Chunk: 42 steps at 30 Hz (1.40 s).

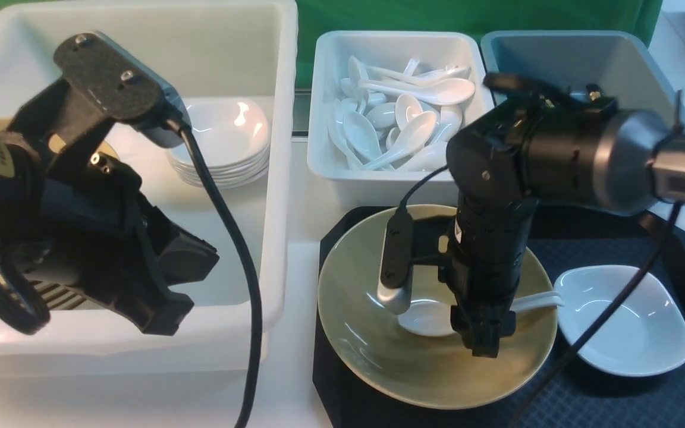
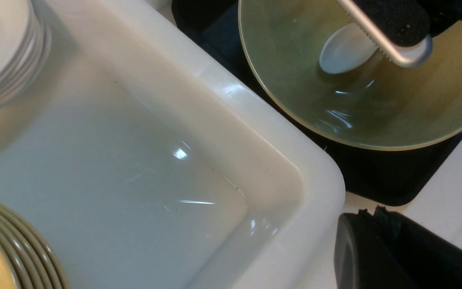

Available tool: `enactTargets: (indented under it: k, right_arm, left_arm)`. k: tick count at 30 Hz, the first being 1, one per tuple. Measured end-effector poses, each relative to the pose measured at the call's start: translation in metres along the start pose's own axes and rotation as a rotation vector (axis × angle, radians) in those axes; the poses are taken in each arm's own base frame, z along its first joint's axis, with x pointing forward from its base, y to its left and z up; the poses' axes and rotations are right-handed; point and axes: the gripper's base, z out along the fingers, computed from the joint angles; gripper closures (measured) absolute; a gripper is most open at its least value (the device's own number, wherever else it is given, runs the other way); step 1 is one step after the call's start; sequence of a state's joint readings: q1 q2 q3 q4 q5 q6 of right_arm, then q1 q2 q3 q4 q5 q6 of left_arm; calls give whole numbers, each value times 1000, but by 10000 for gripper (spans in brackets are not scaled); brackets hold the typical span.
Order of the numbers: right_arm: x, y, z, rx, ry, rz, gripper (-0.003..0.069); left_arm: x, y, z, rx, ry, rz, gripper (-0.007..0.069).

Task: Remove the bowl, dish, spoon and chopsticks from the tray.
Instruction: Use the right arm to grab the soup spoon in the middle, then use the right arm to put the soup spoon into the small storage box in the middle

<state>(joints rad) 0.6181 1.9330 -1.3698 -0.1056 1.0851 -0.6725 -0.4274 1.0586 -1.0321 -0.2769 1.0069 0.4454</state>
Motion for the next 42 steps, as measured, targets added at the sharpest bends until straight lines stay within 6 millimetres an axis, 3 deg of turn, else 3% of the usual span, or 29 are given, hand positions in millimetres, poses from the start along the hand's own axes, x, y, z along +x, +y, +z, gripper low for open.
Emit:
enactTargets:
  k: [4, 5, 6, 9, 12, 15, 18, 21, 24, 25, 28, 31, 32, 34, 35, 38, 42]
  right_arm:
    - [2, -3, 1, 39, 27, 0, 321]
    - [2, -5, 1, 51, 38, 7, 399]
    - [2, -6, -1, 55, 42, 14, 424]
    - [0, -10, -12, 69, 44, 45, 421]
    - [-4, -18, -42, 117, -11, 77, 421]
    - [-8, -32, -87, 213, -132, 133, 421]
    - [-9, -55, -130, 341, -317, 258, 421]
    - [-8, -86, -154, 459, -553, 462, 421]
    - [-11, -111, -154, 499, -720, 628, 421]
    - [-13, -126, -143, 509, -789, 698, 421]
    - [-18, -146, -117, 491, -846, 794, 418]
    - [-19, -159, -96, 475, -860, 850, 361]
    - [-16, -164, -88, 466, -853, 881, 295]
    - [-11, -166, -92, 452, -835, 923, 172]
    - [-11, -167, -93, 452, -833, 928, 153]
    - [0, -160, -122, 450, -764, 931, 55]
    - [24, -139, -166, 451, -624, 860, 48]
  left_arm:
    - [0, 0, 0, 0, 0, 0, 636]
    - [0, 0, 0, 0, 0, 1, 636]
    - [0, 0, 0, 0, 0, 1, 636]
    - [0, 0, 0, 0, 0, 2, 636]
    - [0, 0, 0, -1, 0, 2, 636]
    - [0, 0, 0, 0, 1, 4, 636]
    - [0, 0, 0, 2, 1, 3, 636]
    - [0, -1, 0, 9, -1, -1, 636]
    - [0, -2, 0, 18, -5, -8, 636]
    - [-1, -2, 0, 20, -10, -10, 636]
    - [-1, -2, 0, 22, -12, -14, 636]
    - [-1, -2, 0, 22, -12, -23, 636]
    - [-1, -2, 0, 22, -12, -28, 636]
    - [-2, -2, 0, 18, -22, -31, 636]
    - [-2, -1, 0, 17, -24, -31, 636]
    - [-9, 1, 0, 9, -43, -32, 636]
    - [-39, 7, 9, 26, -20, -16, 629]
